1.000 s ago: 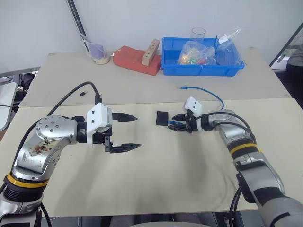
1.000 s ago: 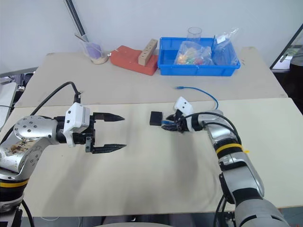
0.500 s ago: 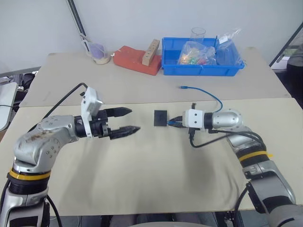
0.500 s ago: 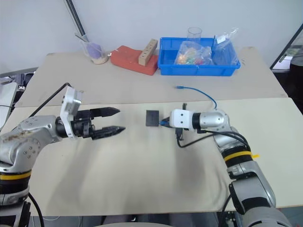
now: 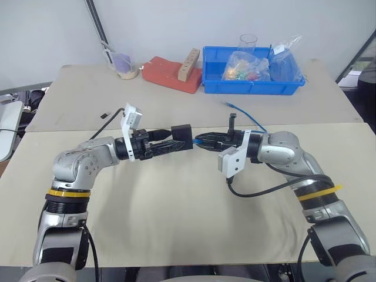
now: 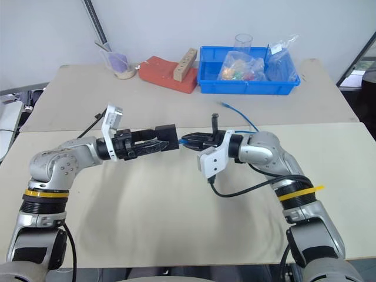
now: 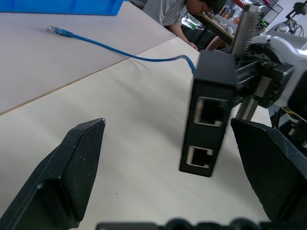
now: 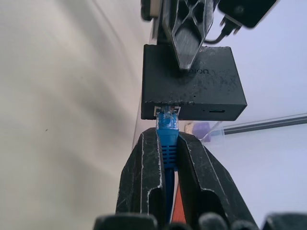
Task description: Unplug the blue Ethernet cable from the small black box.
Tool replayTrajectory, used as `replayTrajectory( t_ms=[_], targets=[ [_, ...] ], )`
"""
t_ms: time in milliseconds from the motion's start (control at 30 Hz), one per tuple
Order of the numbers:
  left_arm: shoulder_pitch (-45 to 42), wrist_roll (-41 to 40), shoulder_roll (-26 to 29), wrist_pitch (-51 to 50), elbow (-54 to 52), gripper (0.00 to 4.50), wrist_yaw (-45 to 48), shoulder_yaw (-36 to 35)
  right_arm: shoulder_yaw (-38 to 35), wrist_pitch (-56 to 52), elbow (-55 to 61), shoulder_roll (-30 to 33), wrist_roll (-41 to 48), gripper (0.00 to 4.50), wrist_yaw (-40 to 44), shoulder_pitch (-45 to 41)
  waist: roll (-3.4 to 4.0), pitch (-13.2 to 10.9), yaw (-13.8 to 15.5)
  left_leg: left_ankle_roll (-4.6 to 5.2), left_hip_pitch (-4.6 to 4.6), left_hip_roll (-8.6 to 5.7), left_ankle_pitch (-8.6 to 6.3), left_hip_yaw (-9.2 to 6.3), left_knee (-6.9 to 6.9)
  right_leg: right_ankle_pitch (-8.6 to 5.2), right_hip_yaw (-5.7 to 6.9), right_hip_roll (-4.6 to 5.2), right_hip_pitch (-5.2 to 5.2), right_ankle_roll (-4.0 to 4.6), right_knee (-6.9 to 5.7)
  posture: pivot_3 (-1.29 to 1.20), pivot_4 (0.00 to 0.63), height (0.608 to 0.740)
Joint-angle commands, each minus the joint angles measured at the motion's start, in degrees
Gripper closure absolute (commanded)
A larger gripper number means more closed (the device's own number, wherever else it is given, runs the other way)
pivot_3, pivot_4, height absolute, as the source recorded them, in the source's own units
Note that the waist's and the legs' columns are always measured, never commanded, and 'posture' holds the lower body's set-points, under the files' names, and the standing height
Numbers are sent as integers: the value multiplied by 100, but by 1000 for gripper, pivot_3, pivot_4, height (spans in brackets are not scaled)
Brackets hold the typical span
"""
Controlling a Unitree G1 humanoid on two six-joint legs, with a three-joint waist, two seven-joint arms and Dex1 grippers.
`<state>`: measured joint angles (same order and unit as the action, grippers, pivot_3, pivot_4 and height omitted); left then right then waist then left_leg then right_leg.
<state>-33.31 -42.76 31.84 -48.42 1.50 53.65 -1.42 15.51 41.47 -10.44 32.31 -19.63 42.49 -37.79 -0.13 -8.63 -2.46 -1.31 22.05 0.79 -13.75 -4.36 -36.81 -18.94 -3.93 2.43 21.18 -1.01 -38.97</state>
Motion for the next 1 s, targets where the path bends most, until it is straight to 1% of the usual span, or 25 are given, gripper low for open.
replayTrajectory(
  t_ms=[33, 67, 233, 267, 333, 400, 433, 500, 533, 600, 633, 733, 833, 900, 1000],
  targets=[
    [-99, -14, -18, 148, -157, 877, 221, -41, 13, 117, 195, -6, 105, 4460, -120, -188, 0, 0, -4, 0, 0, 0, 0, 0, 0, 0, 0, 0, 0, 0, 0, 0, 150, 740],
    [-100, -21, -16, 137, -171, 1305, 252, -43, 28, 127, 174, -1, 121, 4460, -110, -198, 0, 0, -5, 0, 0, 1, 0, 0, 0, 0, 0, -1, 0, 0, 0, 0, 150, 740],
    [-84, -45, -24, 119, -201, 3839, 324, -122, 105, 117, 167, -46, 192, 4460, -75, -250, 0, 0, -7, 0, 0, 1, 0, 0, 0, 0, 0, -1, 0, 0, 0, 0, 150, 740],
    [-74, -47, -26, 108, -232, 3971, 329, -121, 115, 117, 167, -54, 218, 4460, -67, -261, 0, 0, -7, 0, -1, 0, 0, 0, 0, 0, -1, 0, 0, 0, 1, 0, 150, 740],
    [-61, 23, -20, 144, -262, 3951, 330, -74, 141, 54, 169, -80, 403, 4460, 31, -277, 0, 0, -8, 0, 0, 0, 0, 0, 0, 0, -1, 0, 0, 0, 1, 0, 150, 740],
    [-70, 131, 16, 213, -285, 3951, 368, 10, 195, -200, 202, -87, 809, 3414, 345, -276, 0, 0, -8, 0, 0, 0, 0, 0, 0, 0, -1, 0, -1, 0, 1, 0, 150, 740],
    [-82, 168, 35, 243, -298, 3951, 411, 49, 189, -416, 257, -79, 1049, 3131, 513, -266, 0, 0, -10, 0, 0, 0, 0, -1, 0, 0, -1, 0, -1, 0, 1, 0, 150, 740],
    [-93, 225, 70, 305, -317, 3951, 518, 87, 164, -1094, 478, -32, 1595, 2337, 948, -217, 0, 0, -10, 0, 0, 1, 0, -1, 0, 0, -1, 0, -1, 0, 0, 0, 150, 740],
    [-98, 263, 104, 353, -325, 3951, 601, 108, 150, -1761, 723, 63, 2077, 2039, 1335, -157, 0, 0, -9, 0, 0, 1, 0, -1, 0, 0, -1, 0, -1, 0, 0, 0, 150, 740],
    [-104, 324, 148, 434, -327, 3951, 712, 138, 117, -2764, 1114, 214, 2732, 1354, 1857, -78, 0, 0, 2, 1, 3, 1, 0, -3, 0, 0, 0, 0, -2, 0, -1, 0, 150, 740],
    [-103, 382, 184, 522, -340, 3951, 802, 179, 41, -3509, 1334, 290, 3189, 1354, 2053, -81, 0, 0, 9, 1, 4, 1, 0, -5, -1, 0, 1, 0, -4, 0, -4, 0, 150, 740],
    [-110, 456, 228, 689, -371, 3951, 1014, 247, -115, -5357, 1686, 456, 4129, 1354, 2334, -206, 0, 0, 8, 1, 3, 0, 0, -10, -1, 0, 3, 1, -7, 1, 0, 0, 150, 740],
    [-123, 462, 240, 782, -459, 3951, 1193, 287, -263, -7343, 1752, 530, 5082, 1354, 2393, -536, 0, 0, 6, 2, 4, 0, -1, -12, -1, 0, 3, 1, -6, 1, 3, 0, 150, 740],
    [-147, 461, 247, 891, -499, 3951, 1356, 304, -277, -7895, 1591, 467, 5253, 1354, 2404, -722, 0, 0, 0, 2, 3, -1, -1, -12, -1, 0, 3, 0, -6, 1, 7, 0, 150, 740],
    [-177, 452, 284, 858, -534, 3951, 1457, 322, -251, -8126, 1297, 350, 5165, 1354, 2380, -894, 0, 0, -10, 6, 1, 1, -3, -11, 0, 0, 4, -4, -4, 0, 12, 0, 150, 740]
  ],
)
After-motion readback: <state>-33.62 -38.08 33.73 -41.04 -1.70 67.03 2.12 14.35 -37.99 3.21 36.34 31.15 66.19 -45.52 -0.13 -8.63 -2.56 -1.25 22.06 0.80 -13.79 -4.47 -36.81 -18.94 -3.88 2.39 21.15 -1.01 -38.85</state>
